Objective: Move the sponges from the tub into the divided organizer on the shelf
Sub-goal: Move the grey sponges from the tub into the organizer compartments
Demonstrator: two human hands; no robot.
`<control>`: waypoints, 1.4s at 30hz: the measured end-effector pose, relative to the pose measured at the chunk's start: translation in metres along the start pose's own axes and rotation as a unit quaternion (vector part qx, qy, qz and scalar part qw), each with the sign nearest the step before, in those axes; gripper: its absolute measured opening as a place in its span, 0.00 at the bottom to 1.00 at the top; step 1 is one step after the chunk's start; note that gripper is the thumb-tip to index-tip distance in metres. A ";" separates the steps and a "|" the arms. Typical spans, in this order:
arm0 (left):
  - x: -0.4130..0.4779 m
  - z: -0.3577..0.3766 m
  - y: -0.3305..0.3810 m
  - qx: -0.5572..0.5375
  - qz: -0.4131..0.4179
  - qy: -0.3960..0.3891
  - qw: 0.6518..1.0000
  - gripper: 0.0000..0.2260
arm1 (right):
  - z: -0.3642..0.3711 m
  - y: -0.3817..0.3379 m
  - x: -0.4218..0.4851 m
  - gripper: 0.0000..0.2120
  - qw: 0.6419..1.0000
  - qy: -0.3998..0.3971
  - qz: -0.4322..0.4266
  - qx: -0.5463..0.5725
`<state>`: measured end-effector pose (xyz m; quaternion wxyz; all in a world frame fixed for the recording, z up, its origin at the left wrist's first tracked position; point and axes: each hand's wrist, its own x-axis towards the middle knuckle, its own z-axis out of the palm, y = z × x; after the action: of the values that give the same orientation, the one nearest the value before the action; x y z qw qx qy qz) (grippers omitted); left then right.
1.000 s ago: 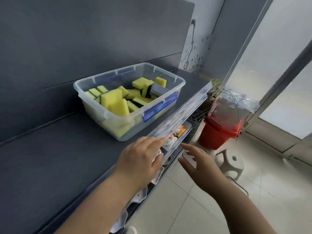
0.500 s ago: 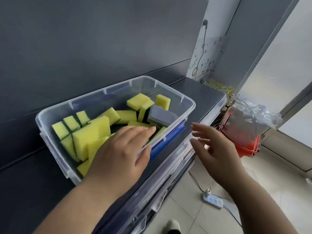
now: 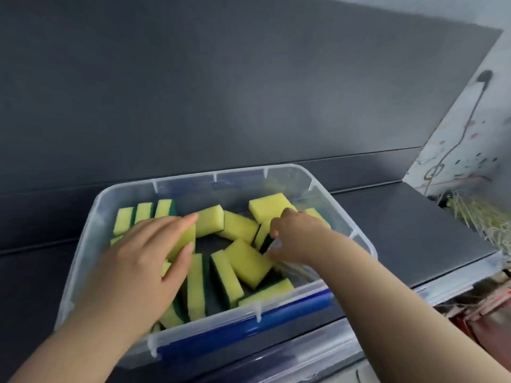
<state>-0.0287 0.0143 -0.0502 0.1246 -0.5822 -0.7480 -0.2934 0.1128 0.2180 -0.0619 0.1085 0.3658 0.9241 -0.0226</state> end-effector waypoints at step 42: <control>0.046 0.060 0.035 -0.206 -0.258 0.039 0.943 0.24 | 0.001 0.054 -0.001 0.22 0.967 -0.202 -0.130 -0.086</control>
<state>0.0008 0.0908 -0.0630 -0.0487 -0.3706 -0.7899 -0.4861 0.1508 0.2564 -0.0608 0.3200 0.2197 0.9211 -0.0300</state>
